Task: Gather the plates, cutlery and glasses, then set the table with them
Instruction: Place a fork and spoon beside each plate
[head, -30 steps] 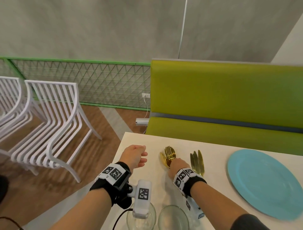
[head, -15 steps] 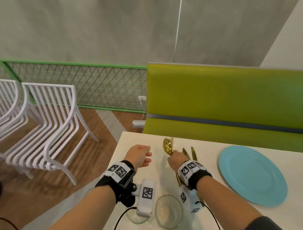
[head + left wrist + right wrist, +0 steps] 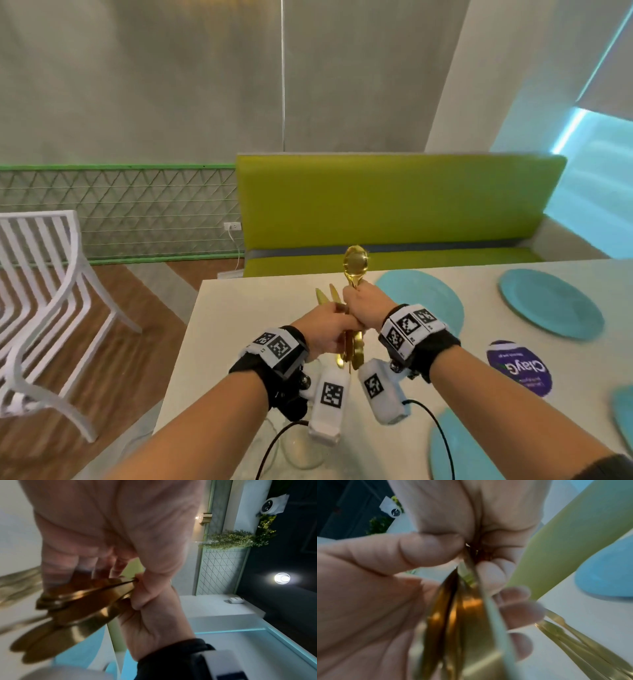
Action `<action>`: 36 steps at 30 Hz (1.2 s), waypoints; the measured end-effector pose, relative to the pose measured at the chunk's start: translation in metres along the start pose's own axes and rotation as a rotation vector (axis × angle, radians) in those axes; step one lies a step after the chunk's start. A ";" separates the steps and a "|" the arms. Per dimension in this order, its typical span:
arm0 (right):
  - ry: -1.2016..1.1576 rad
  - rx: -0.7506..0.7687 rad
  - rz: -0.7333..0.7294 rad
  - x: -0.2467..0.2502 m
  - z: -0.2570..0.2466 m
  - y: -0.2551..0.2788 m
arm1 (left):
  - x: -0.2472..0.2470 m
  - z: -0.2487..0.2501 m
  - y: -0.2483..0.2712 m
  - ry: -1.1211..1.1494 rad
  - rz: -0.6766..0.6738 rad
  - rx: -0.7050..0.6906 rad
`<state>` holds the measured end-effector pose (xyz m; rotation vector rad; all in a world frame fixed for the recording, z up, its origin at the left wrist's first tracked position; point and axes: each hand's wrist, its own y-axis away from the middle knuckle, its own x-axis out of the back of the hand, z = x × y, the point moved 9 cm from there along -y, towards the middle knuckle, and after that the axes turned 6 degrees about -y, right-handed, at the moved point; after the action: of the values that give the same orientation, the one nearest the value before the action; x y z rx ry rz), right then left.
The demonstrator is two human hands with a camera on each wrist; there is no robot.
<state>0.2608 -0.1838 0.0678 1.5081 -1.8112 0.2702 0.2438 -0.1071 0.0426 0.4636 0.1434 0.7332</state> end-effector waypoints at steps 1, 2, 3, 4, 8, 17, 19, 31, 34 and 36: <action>-0.052 -0.025 0.034 0.005 0.010 0.015 | -0.014 -0.002 0.006 -0.019 -0.033 0.000; -0.096 -0.045 0.066 0.009 0.019 0.030 | -0.028 -0.006 0.010 -0.028 -0.062 0.008; -0.122 -0.058 0.087 0.011 0.030 0.044 | -0.042 -0.010 0.016 -0.056 -0.082 0.020; -0.139 -0.076 0.104 0.012 0.041 0.057 | -0.055 -0.014 0.020 -0.096 -0.098 0.020; -0.229 -0.142 0.155 0.016 0.080 0.106 | -0.109 -0.022 0.040 -0.370 -0.159 -0.066; -0.292 -0.197 0.220 0.052 0.147 0.188 | -0.176 -0.030 0.056 -0.341 -0.264 -0.046; -0.314 -0.187 0.254 0.064 0.160 0.194 | -0.190 -0.029 0.052 -0.311 -0.287 -0.034; -0.665 -0.292 0.351 0.150 0.270 0.181 | -0.288 0.004 -0.015 -0.173 -0.246 -0.033; -0.715 -0.295 0.352 0.168 0.295 0.174 | -0.311 0.006 -0.033 -0.226 -0.262 -0.031; -0.733 -0.292 0.351 0.174 0.307 0.169 | -0.322 0.005 -0.044 -0.237 -0.262 -0.026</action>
<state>-0.0227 -0.4488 0.0182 1.1437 -2.5535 -0.4298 0.0342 -0.3544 0.0161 0.4922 -0.0279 0.4189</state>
